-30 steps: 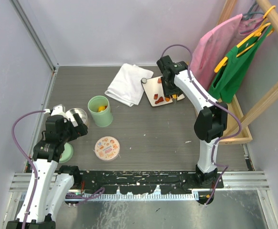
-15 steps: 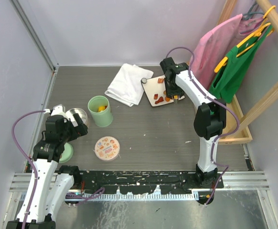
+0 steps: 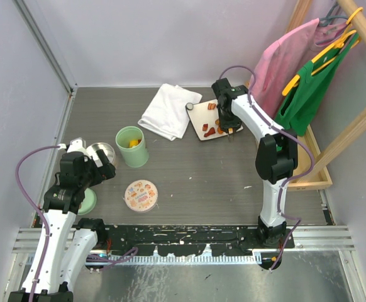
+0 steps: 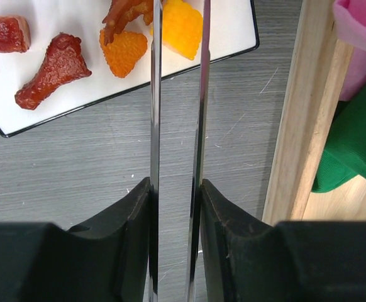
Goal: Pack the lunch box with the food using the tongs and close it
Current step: Pick up the fake food from the plate.
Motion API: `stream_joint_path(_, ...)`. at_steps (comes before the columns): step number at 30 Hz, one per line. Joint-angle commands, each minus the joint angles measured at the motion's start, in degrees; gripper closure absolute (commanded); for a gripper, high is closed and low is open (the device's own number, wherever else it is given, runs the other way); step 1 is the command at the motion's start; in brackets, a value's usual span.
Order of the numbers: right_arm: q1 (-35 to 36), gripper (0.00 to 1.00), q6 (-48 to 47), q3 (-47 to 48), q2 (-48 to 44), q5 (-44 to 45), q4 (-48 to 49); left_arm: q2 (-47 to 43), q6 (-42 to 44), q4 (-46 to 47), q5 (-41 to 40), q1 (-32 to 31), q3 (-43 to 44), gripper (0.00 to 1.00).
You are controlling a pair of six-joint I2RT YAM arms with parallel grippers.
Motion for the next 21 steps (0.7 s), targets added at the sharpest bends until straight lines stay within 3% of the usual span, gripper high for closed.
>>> stream_joint_path(1, -0.26, 0.65, 0.32, 0.53, -1.99, -0.91, 2.63, -0.43, -0.27, 1.86, -0.47, -0.25, 1.04, 0.02)
stream_joint_path(10, -0.24, 0.75, -0.02, -0.21, -6.1, -1.95, 3.74, -0.5, -0.36, 1.88, -0.52, -0.21, 1.04, 0.02)
stream_joint_path(21, 0.12, 0.81, -0.65, -0.65, -9.84, -12.34, 6.47, -0.52, -0.38, 1.72, -0.63, -0.21, 1.12, 0.02)
